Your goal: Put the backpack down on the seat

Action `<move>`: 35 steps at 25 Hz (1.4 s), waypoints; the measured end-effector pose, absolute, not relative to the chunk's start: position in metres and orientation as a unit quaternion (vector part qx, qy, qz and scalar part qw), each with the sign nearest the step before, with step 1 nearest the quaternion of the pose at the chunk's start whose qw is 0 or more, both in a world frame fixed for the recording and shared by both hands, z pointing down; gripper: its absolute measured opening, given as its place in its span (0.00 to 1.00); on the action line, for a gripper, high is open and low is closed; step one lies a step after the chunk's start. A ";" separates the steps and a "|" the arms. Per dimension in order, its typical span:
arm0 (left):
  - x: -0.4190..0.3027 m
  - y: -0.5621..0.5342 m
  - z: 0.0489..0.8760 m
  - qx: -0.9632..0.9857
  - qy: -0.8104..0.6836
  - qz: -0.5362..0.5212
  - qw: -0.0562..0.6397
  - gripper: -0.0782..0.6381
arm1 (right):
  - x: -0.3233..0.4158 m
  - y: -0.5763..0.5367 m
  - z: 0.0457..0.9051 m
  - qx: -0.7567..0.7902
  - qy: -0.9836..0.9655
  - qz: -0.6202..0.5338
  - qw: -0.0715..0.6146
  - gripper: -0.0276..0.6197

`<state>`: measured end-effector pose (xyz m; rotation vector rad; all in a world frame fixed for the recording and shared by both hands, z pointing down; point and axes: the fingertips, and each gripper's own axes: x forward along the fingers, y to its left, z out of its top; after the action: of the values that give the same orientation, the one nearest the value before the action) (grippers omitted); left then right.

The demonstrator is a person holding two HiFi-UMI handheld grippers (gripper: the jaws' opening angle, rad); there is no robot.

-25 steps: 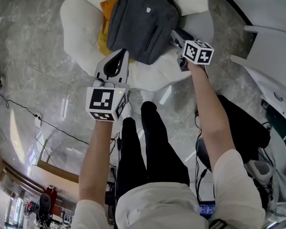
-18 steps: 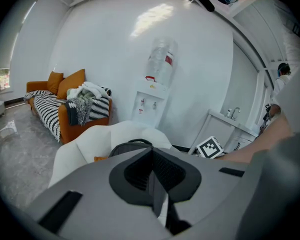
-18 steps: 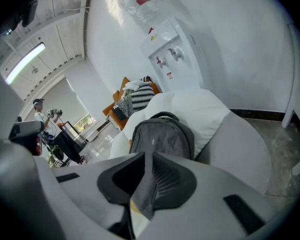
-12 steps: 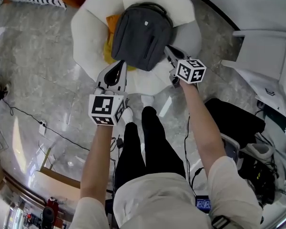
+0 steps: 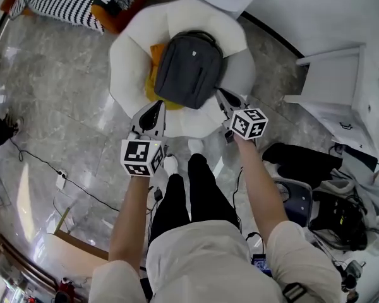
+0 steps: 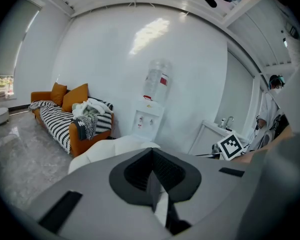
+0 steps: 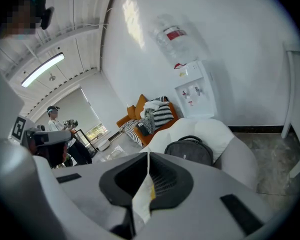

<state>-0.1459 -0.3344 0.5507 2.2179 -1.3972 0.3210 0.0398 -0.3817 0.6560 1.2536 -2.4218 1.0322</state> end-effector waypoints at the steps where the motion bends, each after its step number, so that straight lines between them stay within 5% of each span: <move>1: -0.148 -0.329 0.544 0.814 -0.512 0.117 0.247 0.13 | 0.040 -0.374 0.648 0.430 -0.825 0.349 0.113 0.09; 35: -0.198 -0.122 0.390 0.839 -0.506 0.069 0.187 0.13 | 0.049 -0.112 0.404 0.468 -0.842 0.267 0.028 0.08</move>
<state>-0.1977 -0.1224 0.3899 2.3629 -1.4249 0.1945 0.0487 -0.1124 0.4035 1.4437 -2.6005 0.8233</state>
